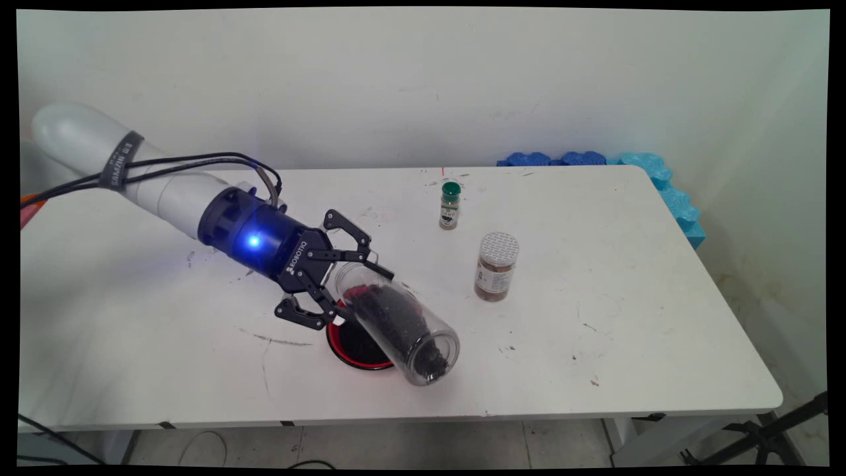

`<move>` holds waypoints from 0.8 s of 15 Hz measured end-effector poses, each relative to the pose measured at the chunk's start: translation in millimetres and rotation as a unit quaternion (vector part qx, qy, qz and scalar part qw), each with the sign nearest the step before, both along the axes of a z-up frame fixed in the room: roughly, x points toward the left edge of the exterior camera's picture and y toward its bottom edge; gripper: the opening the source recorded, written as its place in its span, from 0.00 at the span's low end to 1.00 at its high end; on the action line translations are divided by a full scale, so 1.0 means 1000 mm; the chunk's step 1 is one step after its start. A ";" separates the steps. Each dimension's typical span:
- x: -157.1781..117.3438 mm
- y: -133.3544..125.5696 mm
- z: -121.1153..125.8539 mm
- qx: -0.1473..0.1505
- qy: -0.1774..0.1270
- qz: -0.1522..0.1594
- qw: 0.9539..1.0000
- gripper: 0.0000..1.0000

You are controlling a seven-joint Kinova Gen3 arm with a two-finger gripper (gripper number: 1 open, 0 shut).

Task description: Pour the black seasoning powder in the red bowl

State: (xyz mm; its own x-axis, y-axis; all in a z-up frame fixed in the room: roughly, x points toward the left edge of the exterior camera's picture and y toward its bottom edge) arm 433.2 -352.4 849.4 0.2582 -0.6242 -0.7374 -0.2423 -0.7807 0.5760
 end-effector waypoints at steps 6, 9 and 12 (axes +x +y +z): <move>-0.001 -0.007 0.002 -0.091 -0.005 -0.040 0.995 0.00; -0.001 -0.013 0.005 -0.141 -0.010 -0.059 0.988 0.00; 0.001 -0.020 0.010 -0.204 -0.018 -0.083 0.975 0.00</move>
State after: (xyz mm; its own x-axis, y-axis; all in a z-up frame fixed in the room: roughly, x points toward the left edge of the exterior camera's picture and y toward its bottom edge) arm 433.8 -372.3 859.1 0.1495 -0.8993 -0.4110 -0.3711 -0.4363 0.8197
